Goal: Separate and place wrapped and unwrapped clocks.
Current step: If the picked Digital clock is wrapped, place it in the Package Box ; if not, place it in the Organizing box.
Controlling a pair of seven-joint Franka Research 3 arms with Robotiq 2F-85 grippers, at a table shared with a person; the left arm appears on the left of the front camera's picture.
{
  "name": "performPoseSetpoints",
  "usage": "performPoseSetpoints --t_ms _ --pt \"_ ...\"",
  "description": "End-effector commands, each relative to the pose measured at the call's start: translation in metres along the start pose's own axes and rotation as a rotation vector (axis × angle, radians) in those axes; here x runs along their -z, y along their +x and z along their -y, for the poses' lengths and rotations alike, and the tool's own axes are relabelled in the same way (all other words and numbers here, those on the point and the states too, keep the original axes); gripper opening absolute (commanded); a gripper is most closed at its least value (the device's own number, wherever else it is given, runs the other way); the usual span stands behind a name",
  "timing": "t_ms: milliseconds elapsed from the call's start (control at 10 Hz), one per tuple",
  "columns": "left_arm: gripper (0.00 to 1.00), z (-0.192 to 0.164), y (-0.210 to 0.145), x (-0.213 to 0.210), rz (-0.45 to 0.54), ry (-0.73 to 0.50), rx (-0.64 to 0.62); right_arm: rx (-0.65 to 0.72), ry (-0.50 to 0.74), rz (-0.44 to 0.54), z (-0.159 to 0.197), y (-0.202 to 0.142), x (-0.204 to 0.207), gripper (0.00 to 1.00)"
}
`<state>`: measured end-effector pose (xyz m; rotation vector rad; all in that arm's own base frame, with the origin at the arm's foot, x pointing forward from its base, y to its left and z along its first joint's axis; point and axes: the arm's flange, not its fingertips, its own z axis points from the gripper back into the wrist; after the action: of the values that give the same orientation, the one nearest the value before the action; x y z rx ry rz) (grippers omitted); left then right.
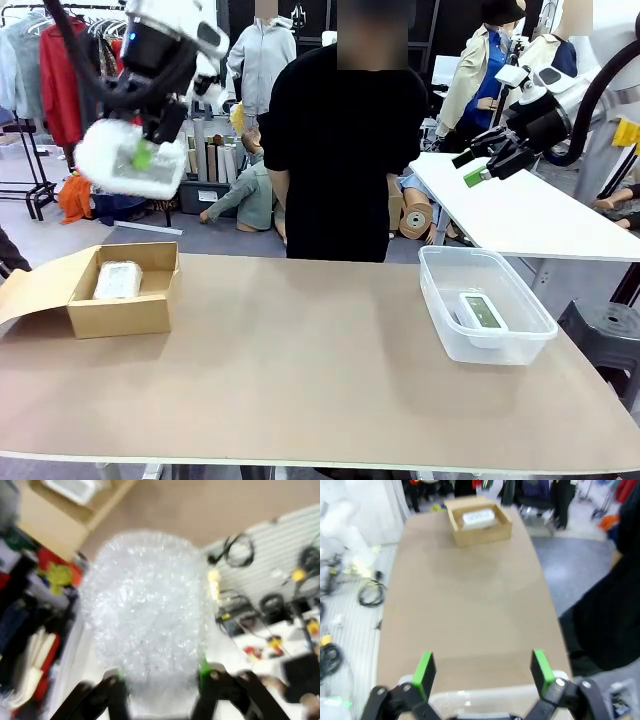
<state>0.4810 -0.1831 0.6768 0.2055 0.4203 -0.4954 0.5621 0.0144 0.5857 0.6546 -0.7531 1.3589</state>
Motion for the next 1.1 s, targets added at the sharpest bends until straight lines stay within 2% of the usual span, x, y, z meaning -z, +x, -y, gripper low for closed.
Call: performPoseSetpoints --t_ms 0,100,200,300,400,500,700,800,1000 --pt "0.00 -0.002 -0.032 -0.007 -0.084 -0.041 -0.014 -0.005 -0.001 -0.006 -0.001 0.001 -0.001 1.00" --pt "0.00 -0.004 -0.040 0.001 -0.096 -0.056 -0.029 -0.005 -0.001 -0.006 -0.001 0.001 -0.001 1.00" --pt "0.00 -0.006 -0.042 0.002 0.045 -0.057 -0.100 -0.005 -0.001 -0.006 -0.001 0.001 -0.001 1.00" --pt "0.00 -0.013 -0.037 -0.002 0.264 -0.067 -0.186 -0.005 -0.001 -0.006 -0.001 0.001 -0.001 1.00" --pt "0.00 -0.023 -0.032 -0.004 0.382 -0.050 -0.297 -0.005 -0.001 -0.006 -0.001 0.001 -0.001 1.00" --pt "0.00 -0.029 -0.027 0.001 0.435 -0.080 -0.358 -0.005 -0.001 -0.006 -0.001 0.001 -0.001 1.00" --pt "0.00 -0.040 -0.016 0.013 0.427 -0.113 -0.449 -0.005 -0.001 -0.006 -0.001 0.001 -0.001 1.00" --pt "0.00 -0.043 -0.027 -0.028 0.425 -0.115 -0.356 -0.005 -0.001 -0.006 -0.001 0.001 -0.001 1.00" --pt "0.00 -0.043 -0.027 -0.028 0.425 -0.115 -0.356 -0.005 -0.001 -0.006 -0.001 0.001 -0.001 1.00"
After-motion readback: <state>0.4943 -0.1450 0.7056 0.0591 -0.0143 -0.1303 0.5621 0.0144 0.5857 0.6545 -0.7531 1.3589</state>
